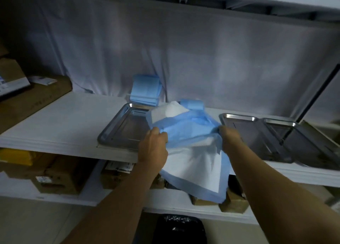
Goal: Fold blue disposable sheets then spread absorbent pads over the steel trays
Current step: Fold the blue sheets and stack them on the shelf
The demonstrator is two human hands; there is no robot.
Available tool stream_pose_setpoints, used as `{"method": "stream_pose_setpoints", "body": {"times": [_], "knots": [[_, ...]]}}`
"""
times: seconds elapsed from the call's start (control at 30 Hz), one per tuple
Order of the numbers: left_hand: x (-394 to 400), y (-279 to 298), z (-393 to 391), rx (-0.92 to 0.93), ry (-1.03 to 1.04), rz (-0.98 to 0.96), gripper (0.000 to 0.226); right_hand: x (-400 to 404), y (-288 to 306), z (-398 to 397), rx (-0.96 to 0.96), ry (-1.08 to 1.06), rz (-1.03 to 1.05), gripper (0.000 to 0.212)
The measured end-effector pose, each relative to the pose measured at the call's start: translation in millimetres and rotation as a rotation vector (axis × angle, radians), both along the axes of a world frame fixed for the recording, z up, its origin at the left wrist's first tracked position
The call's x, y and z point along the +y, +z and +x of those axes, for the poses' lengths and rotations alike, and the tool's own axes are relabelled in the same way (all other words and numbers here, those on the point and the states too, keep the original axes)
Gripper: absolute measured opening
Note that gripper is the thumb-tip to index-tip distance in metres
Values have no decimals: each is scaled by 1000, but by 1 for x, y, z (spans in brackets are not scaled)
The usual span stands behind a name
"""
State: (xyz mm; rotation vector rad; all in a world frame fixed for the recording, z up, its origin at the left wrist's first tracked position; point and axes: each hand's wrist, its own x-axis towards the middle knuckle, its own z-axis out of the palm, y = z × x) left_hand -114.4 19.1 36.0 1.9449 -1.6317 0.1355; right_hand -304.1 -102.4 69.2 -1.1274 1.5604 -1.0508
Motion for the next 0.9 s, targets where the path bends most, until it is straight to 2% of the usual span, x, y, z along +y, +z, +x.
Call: {"method": "stream_pose_setpoints", "body": {"times": [0.13, 0.2, 0.3, 0.33, 0.4, 0.43, 0.5, 0.53, 0.57, 0.63, 0.7, 0.8, 0.9], "knots": [[1, -10, 6, -76, -62, -140, 34, 24, -16, -12, 546, 84, 273, 55], [4, -17, 8, -98, -88, -107, 31, 27, -30, -22, 700, 128, 260, 55], [11, -21, 9, -137, -134, 166, 27, 37, -35, -26, 770, 132, 242, 44], [11, -23, 8, -115, -175, 319, 28, 42, -37, -26, 743, 112, 223, 41], [7, -25, 4, -58, -267, 567, 20, 43, -45, -27, 568, 41, 221, 37], [4, -26, 2, -4, -280, 688, 15, 44, -45, -26, 563, 42, 203, 36], [-1, -29, -2, 171, -238, 824, 37, 39, -47, -31, 638, 27, 209, 36], [-3, -28, -3, 206, -193, 786, 44, 37, -46, -33, 653, 14, 233, 35], [-5, -25, -5, 157, -142, 671, 45, 32, -46, -34, 668, -25, 242, 35], [-12, -20, -7, 128, 8, 344, 37, 29, -43, -34, 714, -57, 254, 34], [-23, -14, -8, 310, 141, 151, 39, 25, -43, -29, 851, -9, 153, 40], [-49, -3, -11, 652, 258, 218, 58, 16, -47, -18, 1076, 218, -112, 66], [-68, 2, -10, 902, 233, 321, 58, 8, -47, 0, 1103, 514, -264, 83]]}}
